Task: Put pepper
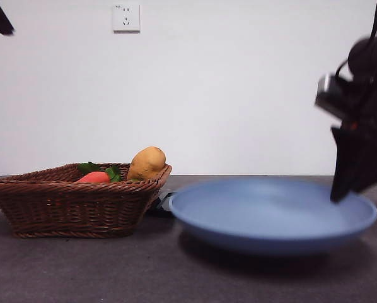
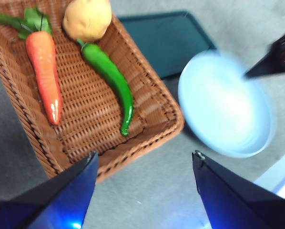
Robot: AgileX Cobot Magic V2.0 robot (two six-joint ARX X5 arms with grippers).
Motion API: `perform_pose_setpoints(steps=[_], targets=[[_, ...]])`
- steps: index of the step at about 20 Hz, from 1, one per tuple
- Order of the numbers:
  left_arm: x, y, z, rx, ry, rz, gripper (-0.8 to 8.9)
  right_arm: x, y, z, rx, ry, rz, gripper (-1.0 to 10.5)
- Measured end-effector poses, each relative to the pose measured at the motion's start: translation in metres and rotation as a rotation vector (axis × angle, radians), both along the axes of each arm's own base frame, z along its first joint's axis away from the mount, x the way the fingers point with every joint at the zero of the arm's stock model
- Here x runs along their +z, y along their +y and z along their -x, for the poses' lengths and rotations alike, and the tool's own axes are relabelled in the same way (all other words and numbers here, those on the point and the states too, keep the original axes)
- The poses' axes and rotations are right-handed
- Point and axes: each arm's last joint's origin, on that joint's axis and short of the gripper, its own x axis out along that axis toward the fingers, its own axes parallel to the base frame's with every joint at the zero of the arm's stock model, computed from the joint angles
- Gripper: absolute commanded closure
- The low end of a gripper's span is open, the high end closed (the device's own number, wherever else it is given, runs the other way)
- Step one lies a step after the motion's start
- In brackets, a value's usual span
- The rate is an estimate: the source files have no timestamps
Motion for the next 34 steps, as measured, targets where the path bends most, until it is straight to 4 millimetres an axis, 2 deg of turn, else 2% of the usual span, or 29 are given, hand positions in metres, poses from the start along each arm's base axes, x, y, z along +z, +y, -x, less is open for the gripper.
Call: perform_pose_setpoints(steps=[3,8,13,16,20,25,32,34], targets=[[0.008,-0.018,-0.027,0.014,0.002,-0.046,4.65,0.030,-0.005,0.013,-0.042,-0.096,-0.024,9.4],[0.008,-0.062,-0.087,0.058,-0.003,-0.170,4.65,0.061,-0.012,0.036,-0.087,-0.189,0.006,9.4],[-0.019,-0.102,-0.153,0.103,0.090,-0.266,4.65,0.083,-0.015,0.053,-0.102,-0.283,-0.017,9.4],[-0.042,-0.118,-0.177,0.107,0.149,-0.298,4.65,0.088,-0.015,0.058,-0.105,-0.304,-0.023,9.4],[-0.068,-0.129,-0.195,0.126,0.205,-0.327,4.65,0.090,-0.015,0.059,-0.104,-0.310,-0.025,9.4],[-0.095,-0.135,-0.208,0.152,0.237,-0.338,4.65,0.089,-0.016,0.059,-0.105,-0.308,-0.025,9.4],[-0.118,-0.137,-0.215,0.169,0.266,-0.371,4.68,0.089,-0.016,0.059,-0.103,-0.308,-0.025,9.4],[-0.118,-0.138,-0.216,0.171,0.259,-0.370,5.33,0.089,-0.016,0.059,-0.103,-0.308,-0.025,9.4]])
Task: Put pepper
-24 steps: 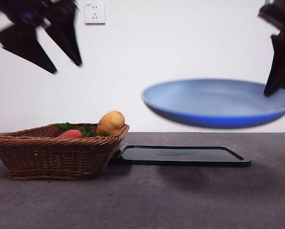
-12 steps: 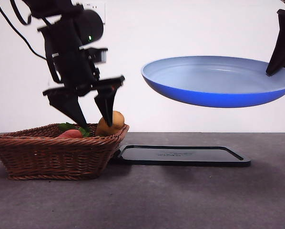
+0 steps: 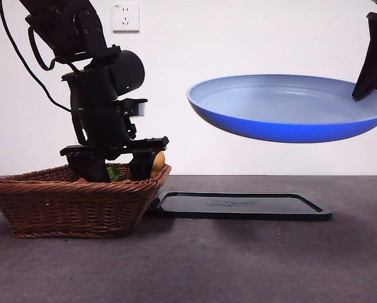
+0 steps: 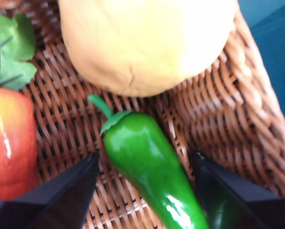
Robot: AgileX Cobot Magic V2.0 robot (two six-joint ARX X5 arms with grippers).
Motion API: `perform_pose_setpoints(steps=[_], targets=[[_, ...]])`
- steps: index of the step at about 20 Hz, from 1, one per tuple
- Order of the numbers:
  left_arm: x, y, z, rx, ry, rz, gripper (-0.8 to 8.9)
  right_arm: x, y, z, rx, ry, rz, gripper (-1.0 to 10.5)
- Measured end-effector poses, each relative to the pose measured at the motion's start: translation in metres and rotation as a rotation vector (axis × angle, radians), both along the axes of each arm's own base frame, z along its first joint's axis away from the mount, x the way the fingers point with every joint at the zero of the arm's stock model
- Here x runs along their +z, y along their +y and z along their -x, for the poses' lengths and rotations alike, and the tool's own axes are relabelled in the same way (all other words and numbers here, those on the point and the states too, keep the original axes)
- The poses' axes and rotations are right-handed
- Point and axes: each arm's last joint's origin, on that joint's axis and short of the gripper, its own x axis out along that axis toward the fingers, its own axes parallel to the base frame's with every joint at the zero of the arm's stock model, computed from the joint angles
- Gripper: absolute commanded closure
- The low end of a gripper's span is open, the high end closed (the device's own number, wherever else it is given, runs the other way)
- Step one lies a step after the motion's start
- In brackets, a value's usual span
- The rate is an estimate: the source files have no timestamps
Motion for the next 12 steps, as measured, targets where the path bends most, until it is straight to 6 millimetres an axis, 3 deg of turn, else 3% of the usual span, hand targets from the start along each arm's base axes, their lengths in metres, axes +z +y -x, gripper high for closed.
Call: perform_pose_setpoints(steps=[5,12], targets=[[-0.0002,0.0001,0.0003,0.000,0.003,-0.001,6.48,0.0000,0.0000,0.0000,0.000,-0.001,0.000,9.4],[0.0038,0.0039,0.0094,-0.003,0.077,-0.030,6.51,0.0000,0.0000,-0.0001,0.000,-0.001,0.000,9.4]])
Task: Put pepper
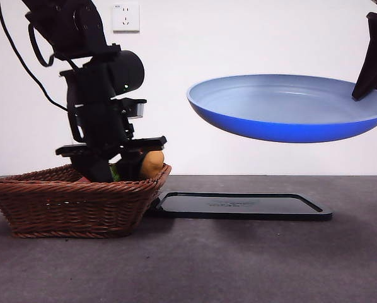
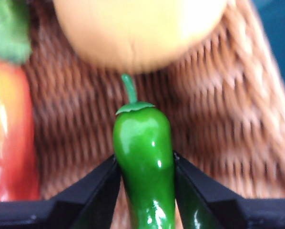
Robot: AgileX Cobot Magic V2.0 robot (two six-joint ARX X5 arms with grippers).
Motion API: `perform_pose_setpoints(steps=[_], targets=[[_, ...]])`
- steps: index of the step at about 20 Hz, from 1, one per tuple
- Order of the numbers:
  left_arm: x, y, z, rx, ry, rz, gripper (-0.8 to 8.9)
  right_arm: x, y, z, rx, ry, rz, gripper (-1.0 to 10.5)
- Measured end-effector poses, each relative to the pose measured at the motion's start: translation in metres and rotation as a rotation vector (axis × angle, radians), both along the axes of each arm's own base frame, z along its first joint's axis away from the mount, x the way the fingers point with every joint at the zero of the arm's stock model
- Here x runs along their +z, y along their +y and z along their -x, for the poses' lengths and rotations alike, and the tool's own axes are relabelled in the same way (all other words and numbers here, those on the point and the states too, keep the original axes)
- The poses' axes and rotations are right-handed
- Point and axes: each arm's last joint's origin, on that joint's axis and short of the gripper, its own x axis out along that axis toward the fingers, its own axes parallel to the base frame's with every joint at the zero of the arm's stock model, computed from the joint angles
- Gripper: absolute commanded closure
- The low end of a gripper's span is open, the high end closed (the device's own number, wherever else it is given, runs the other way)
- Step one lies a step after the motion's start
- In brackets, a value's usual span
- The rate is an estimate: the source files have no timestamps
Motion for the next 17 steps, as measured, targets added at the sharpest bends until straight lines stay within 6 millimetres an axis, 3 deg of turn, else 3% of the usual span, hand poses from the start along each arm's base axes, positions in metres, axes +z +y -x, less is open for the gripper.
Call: perform_pose_setpoints(steps=[3,8,14,17], targets=[[0.016,0.003,0.008,-0.006,0.001,0.015,6.51,0.000,0.000,0.000,0.000,0.000,0.000,9.4],[0.073,0.009,0.029,-0.064,-0.081,0.172,6.51,-0.002,0.001,-0.003,-0.007,0.012,-0.004,9.4],[0.132,0.007,0.059,-0.261,-0.167,0.482,6.51,-0.037,0.006,-0.034,-0.044,0.156,-0.014,9.4],[0.137,-0.015,0.064,-0.380,-0.207,0.577,6.51,-0.055,0.016,-0.045,-0.042,0.226,-0.017,9.4]])
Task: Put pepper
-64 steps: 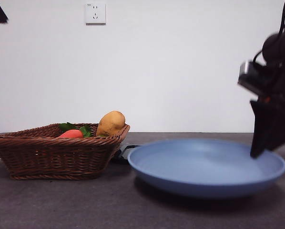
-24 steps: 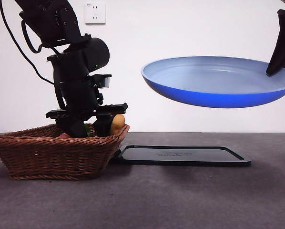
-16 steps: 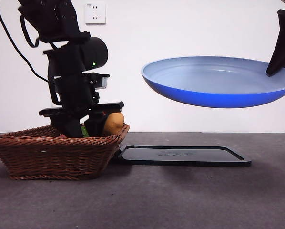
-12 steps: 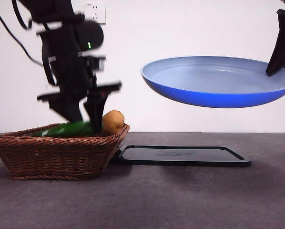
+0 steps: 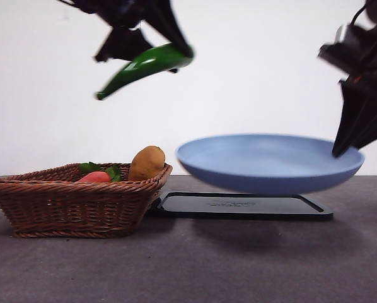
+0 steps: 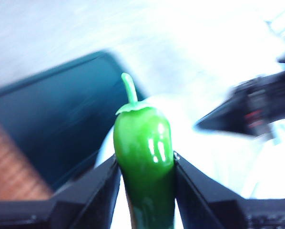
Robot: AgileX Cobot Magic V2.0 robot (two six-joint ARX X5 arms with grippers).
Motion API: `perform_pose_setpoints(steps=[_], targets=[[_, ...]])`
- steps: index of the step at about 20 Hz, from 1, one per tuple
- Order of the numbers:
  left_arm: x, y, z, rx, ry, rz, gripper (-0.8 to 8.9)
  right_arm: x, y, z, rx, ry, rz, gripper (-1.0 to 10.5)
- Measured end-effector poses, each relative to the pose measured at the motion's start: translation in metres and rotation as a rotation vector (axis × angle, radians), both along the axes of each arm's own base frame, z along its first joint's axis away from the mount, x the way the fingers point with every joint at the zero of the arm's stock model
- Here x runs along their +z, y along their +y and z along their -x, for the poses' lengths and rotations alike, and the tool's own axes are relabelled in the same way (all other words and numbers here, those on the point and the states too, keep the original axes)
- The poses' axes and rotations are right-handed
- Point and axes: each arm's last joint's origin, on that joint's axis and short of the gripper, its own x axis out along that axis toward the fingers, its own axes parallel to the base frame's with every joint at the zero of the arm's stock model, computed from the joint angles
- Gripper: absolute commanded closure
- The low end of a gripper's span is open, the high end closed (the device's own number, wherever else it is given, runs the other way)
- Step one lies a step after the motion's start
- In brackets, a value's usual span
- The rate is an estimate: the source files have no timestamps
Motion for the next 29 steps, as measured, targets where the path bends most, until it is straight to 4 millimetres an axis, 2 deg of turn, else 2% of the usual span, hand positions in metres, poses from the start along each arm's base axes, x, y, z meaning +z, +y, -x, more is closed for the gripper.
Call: perform_pose_setpoints(steps=[5,9,12,17,20,27,29], targets=[[-0.020,-0.059,0.011,-0.138,-0.048,0.017,6.50,-0.006,0.010,-0.005,0.004,0.016,-0.029,9.4],[-0.060,-0.090,0.011,-0.154,-0.040,-0.113,6.50,-0.005,0.011,-0.005,0.004,0.024,-0.062,9.4],[-0.081,-0.098,0.008,-0.153,-0.026,-0.173,6.50,-0.005,0.011,-0.005,0.004,0.026,-0.065,9.4],[-0.095,-0.106,0.008,-0.179,-0.028,-0.203,6.42,-0.005,0.011,-0.005,0.005,0.028,-0.066,9.4],[-0.103,-0.107,0.007,-0.187,-0.004,-0.228,5.77,-0.005,0.011,-0.004,0.005,0.029,-0.064,9.4],[-0.102,-0.109,0.010,-0.230,0.002,-0.203,5.77,-0.005,0.011,-0.005,0.004,0.029,-0.065,9.4],[-0.090,-0.106,0.013,-0.231,-0.013,-0.188,5.77,-0.005,0.011,-0.005,0.004,0.029,-0.067,9.4]])
